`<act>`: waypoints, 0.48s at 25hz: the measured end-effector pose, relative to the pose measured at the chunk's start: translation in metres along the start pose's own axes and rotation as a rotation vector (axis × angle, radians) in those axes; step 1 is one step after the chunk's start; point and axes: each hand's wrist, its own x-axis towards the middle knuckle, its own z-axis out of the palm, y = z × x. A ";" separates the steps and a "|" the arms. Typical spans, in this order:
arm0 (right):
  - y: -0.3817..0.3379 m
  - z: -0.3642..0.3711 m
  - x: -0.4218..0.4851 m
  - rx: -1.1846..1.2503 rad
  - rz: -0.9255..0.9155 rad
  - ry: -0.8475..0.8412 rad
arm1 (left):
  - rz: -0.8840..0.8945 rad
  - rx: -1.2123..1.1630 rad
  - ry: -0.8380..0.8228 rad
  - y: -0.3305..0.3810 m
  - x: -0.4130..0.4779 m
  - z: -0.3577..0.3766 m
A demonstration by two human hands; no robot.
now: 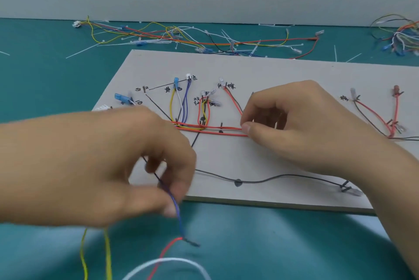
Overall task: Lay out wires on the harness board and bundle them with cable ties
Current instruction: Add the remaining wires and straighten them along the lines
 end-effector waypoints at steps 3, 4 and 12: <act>-0.001 0.001 -0.001 -0.001 -0.037 -0.008 | 0.136 -0.024 0.003 0.020 0.008 0.007; -0.002 0.002 -0.001 0.017 -0.049 -0.014 | 0.139 -0.063 0.048 0.023 0.011 0.007; -0.018 0.003 -0.002 0.884 0.202 -0.309 | -0.071 -0.414 0.280 0.012 0.060 0.002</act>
